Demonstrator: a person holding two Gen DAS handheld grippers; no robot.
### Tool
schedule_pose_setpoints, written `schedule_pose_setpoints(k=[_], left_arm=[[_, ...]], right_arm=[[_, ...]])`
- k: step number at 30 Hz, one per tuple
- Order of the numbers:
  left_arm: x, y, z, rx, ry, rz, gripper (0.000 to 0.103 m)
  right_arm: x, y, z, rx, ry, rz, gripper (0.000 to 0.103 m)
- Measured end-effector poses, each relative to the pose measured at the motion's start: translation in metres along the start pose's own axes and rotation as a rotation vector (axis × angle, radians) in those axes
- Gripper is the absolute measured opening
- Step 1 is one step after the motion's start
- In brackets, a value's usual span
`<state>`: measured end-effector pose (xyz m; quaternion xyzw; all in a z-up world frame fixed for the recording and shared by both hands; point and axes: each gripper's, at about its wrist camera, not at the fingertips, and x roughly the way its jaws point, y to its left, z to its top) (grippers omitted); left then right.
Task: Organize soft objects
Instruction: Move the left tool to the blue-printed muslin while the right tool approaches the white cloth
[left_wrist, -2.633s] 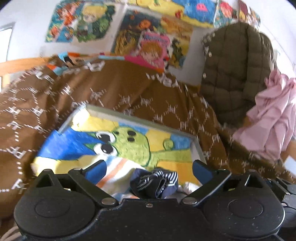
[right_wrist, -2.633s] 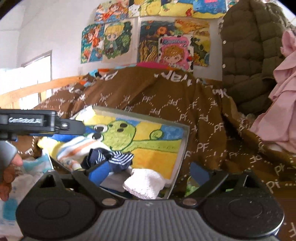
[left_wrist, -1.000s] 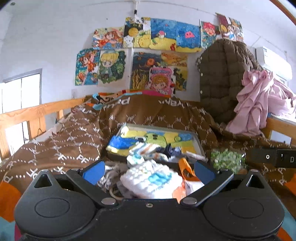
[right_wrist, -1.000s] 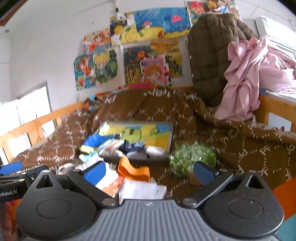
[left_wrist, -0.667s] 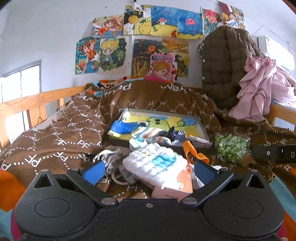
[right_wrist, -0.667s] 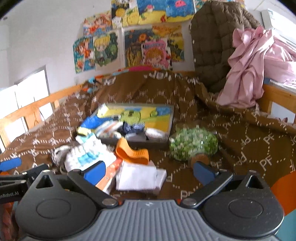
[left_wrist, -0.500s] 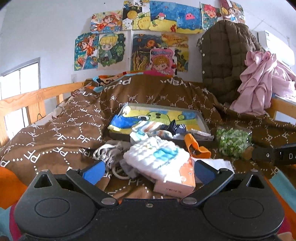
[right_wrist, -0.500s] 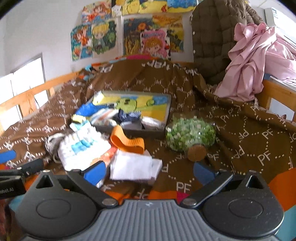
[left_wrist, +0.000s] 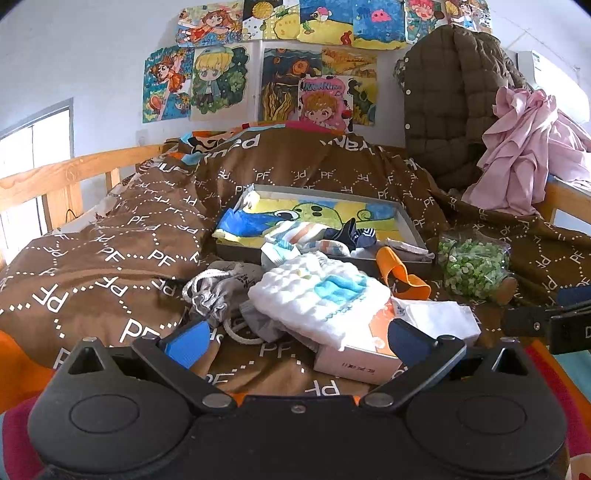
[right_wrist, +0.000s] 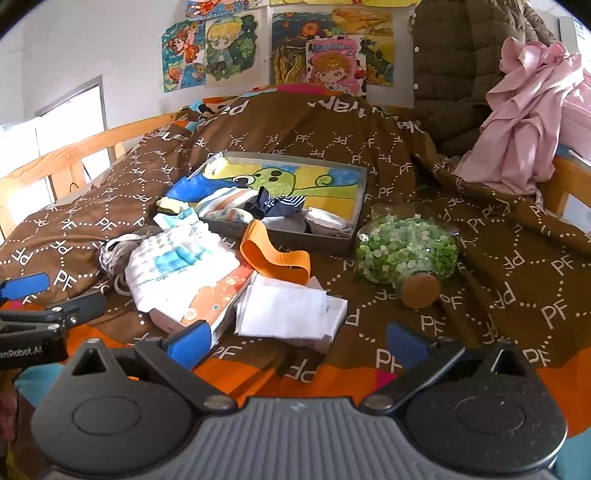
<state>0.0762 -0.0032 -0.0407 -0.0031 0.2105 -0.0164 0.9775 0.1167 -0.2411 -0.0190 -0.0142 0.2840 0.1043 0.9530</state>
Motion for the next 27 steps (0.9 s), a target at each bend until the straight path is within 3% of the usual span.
schedule_pose_setpoints(k=[27], left_arm=[[0.035,0.014,0.012,-0.09,-0.024,0.041,0.102]], right_arm=[[0.023,0.004,0.02,-0.026,-0.031,0.051,0.103]])
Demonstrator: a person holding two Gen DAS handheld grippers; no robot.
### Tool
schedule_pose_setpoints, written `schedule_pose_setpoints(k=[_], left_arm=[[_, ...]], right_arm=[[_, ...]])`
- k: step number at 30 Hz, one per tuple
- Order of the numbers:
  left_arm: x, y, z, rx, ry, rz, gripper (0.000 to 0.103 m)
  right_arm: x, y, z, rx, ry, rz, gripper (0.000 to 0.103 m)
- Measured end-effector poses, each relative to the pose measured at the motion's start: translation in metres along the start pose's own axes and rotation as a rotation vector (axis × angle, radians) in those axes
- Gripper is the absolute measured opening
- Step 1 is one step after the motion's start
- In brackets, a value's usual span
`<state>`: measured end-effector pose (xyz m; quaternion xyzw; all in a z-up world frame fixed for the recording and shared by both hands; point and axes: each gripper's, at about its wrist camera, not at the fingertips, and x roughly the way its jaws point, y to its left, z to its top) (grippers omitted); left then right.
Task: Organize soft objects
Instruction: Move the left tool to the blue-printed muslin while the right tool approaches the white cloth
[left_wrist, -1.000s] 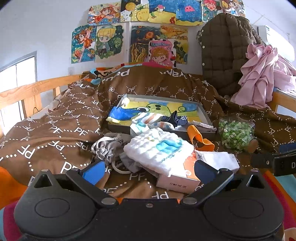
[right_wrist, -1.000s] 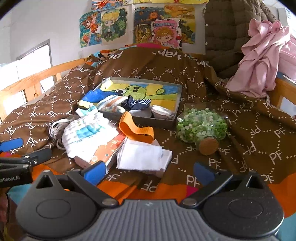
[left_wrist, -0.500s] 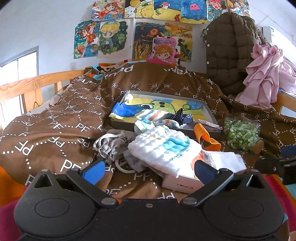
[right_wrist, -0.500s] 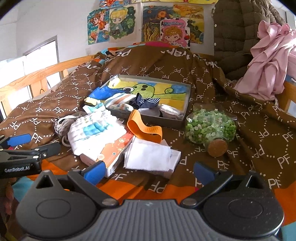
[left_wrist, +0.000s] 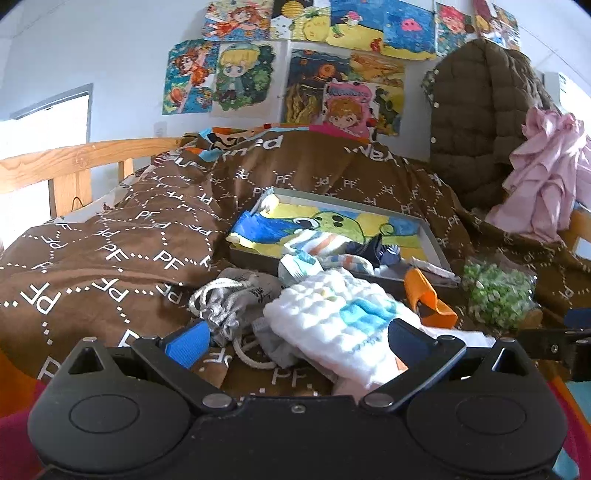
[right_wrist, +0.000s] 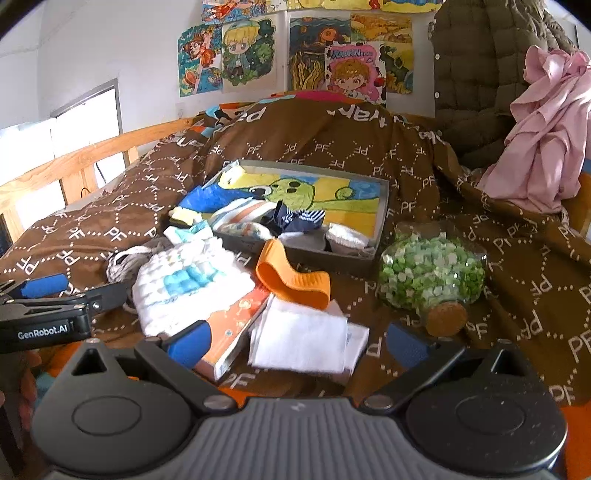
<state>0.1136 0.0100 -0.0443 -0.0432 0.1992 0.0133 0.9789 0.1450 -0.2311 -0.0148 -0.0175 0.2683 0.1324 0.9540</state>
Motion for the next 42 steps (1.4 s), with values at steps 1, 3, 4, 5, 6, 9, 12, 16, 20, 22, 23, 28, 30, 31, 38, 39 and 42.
schedule_pose_setpoints(k=[1,3,4,5,6,9,12,16,20,22,23,28,30,31,38,39,42], left_arm=[[0.002,0.001,0.001,-0.006,-0.004,0.003,0.102],[0.005,0.002,0.003,-0.015,-0.012,0.007,0.102],[0.007,0.002,0.003,-0.017,-0.015,0.009,0.102],[0.008,0.001,0.004,-0.018,-0.019,0.01,0.102],[0.01,0.001,0.004,-0.019,-0.022,0.011,0.102],[0.015,-0.001,0.004,-0.016,-0.019,0.006,0.102],[0.02,-0.003,0.003,-0.01,-0.008,-0.005,0.102],[0.028,-0.006,0.003,-0.01,0.008,-0.016,0.102],[0.039,-0.008,0.004,-0.022,0.042,-0.029,0.102],[0.044,-0.009,0.004,-0.03,0.053,-0.032,0.102],[0.046,-0.01,0.004,-0.034,0.054,-0.034,0.102],[0.057,-0.016,0.001,-0.017,0.051,-0.028,0.102],[0.061,-0.02,0.0,-0.005,0.046,-0.029,0.102],[0.063,-0.021,0.0,0.001,0.046,-0.03,0.102],[0.074,-0.027,-0.002,0.019,0.074,-0.048,0.102],[0.075,-0.027,-0.003,0.022,0.076,-0.045,0.102],[0.075,-0.031,-0.004,0.033,0.069,-0.044,0.101]], right_arm=[[0.002,-0.001,0.002,-0.002,-0.005,-0.001,0.103],[0.007,-0.002,0.005,-0.004,-0.007,-0.004,0.103],[0.009,-0.003,0.005,0.0,-0.004,-0.003,0.103],[0.011,-0.004,0.005,0.005,0.002,0.001,0.103],[0.013,-0.005,0.005,0.01,0.007,0.005,0.103],[0.017,-0.006,0.006,0.001,0.008,0.009,0.103],[0.02,-0.006,0.008,-0.016,-0.005,0.004,0.103],[0.03,-0.01,0.012,-0.064,-0.021,-0.006,0.103],[0.041,-0.019,0.016,-0.111,-0.026,-0.012,0.103],[0.046,-0.024,0.017,-0.119,-0.026,-0.008,0.103],[0.049,-0.027,0.017,-0.117,-0.025,-0.006,0.103],[0.058,-0.028,0.006,-0.123,0.012,0.012,0.103],[0.062,-0.024,0.0,-0.153,0.013,0.021,0.103],[0.064,-0.022,-0.002,-0.163,0.017,0.026,0.103],[0.077,-0.017,-0.012,-0.168,0.064,0.053,0.103],[0.079,-0.017,-0.013,-0.165,0.069,0.057,0.103],[0.083,-0.017,-0.015,-0.155,0.084,0.081,0.103]])
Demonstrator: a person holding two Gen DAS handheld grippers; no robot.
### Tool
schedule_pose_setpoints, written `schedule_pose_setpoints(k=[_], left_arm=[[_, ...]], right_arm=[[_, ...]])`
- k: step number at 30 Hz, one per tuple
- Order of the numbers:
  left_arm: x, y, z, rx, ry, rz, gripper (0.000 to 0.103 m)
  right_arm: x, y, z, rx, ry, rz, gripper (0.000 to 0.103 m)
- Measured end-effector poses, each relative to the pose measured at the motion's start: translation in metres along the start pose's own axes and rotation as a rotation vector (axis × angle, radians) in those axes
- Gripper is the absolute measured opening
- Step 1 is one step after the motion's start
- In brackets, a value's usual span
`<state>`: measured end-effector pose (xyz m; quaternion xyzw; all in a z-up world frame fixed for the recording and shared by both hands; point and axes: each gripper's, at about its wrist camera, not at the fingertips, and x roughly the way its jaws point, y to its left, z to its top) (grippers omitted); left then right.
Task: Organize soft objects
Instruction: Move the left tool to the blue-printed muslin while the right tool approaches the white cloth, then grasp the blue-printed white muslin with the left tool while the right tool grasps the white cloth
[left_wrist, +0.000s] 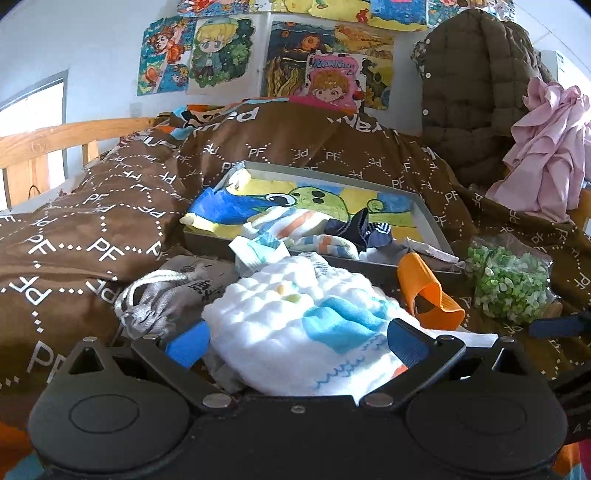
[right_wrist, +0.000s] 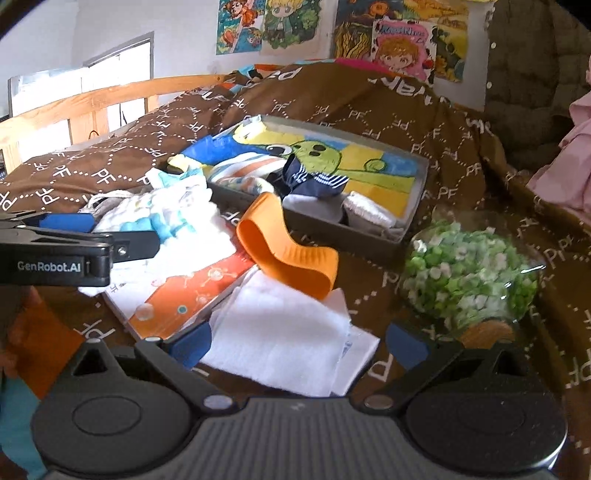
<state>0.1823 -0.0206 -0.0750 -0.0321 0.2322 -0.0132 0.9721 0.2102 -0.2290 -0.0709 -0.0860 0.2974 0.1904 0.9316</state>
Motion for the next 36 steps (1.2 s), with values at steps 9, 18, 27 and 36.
schedule_pose_setpoints(k=[9,18,27,36], left_arm=[[0.007,-0.011,0.001,0.016,0.016,-0.012,0.094],[0.009,-0.01,-0.002,0.015,0.032,0.009,0.083],[0.003,-0.015,-0.005,0.044,0.031,-0.01,0.067],[-0.002,-0.021,-0.008,0.072,0.031,-0.044,0.045]], right_arm=[[0.01,-0.001,-0.003,0.023,0.025,0.012,0.102],[0.013,0.002,-0.004,0.012,0.016,0.0,0.098],[0.014,0.004,-0.004,-0.004,0.009,-0.014,0.094],[0.014,0.009,-0.005,-0.042,0.004,-0.043,0.086]])
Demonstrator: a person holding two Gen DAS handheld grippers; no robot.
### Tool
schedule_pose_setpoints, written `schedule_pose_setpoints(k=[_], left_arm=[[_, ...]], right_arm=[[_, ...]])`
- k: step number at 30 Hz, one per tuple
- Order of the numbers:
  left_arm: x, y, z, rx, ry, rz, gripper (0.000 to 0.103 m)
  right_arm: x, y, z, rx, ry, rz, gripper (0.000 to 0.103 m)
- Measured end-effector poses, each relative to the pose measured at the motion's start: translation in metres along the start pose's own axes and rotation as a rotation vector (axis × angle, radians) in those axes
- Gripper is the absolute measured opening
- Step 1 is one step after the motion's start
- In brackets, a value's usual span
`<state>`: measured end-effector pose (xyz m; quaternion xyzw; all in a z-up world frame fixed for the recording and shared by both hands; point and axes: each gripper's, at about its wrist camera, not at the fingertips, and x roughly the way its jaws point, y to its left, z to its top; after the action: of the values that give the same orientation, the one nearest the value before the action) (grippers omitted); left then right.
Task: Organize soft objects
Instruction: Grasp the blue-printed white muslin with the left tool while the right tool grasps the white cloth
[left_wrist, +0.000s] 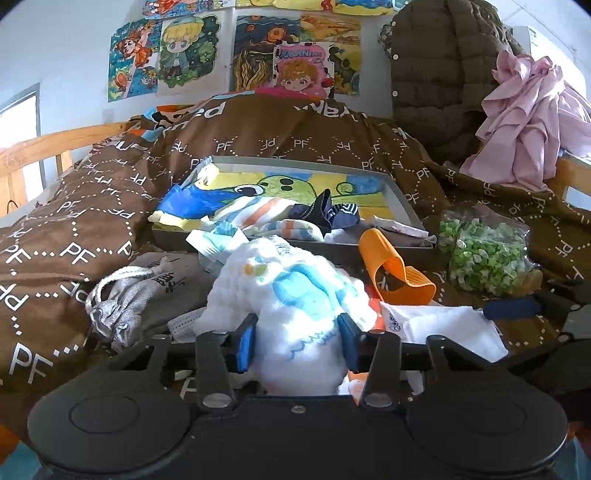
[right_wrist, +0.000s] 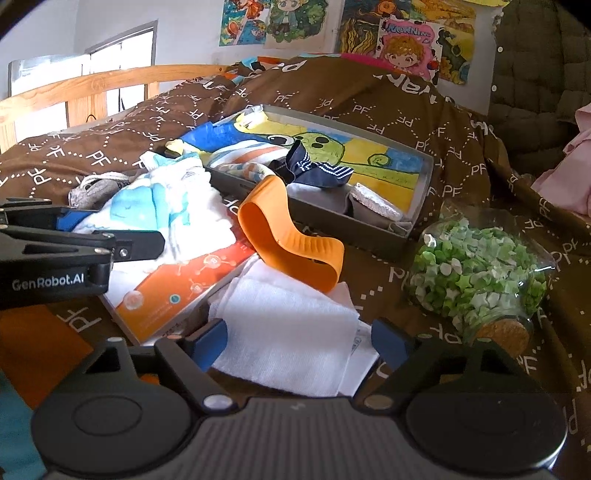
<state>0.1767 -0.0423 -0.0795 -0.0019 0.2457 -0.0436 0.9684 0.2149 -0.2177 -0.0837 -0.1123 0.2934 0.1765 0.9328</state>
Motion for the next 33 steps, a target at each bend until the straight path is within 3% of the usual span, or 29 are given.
schedule_pose_setpoints(k=[8,17,24,33], left_arm=[[-0.007,-0.001,0.001,0.014,-0.006,0.008,0.029],[-0.023,-0.018,-0.002,0.106,-0.012,0.006,0.023],[-0.034,-0.024,-0.004,0.096,0.006,-0.024,0.022],[-0.051,-0.024,-0.005,0.055,0.033,0.007,0.022]], right_arm=[[0.001,0.0,0.001,-0.003,0.01,-0.017,0.082],[-0.002,-0.002,0.002,0.005,0.017,-0.013,0.076],[-0.005,0.003,0.002,-0.022,0.018,0.013,0.055],[-0.009,0.002,0.004,0.003,0.029,0.053,0.03]])
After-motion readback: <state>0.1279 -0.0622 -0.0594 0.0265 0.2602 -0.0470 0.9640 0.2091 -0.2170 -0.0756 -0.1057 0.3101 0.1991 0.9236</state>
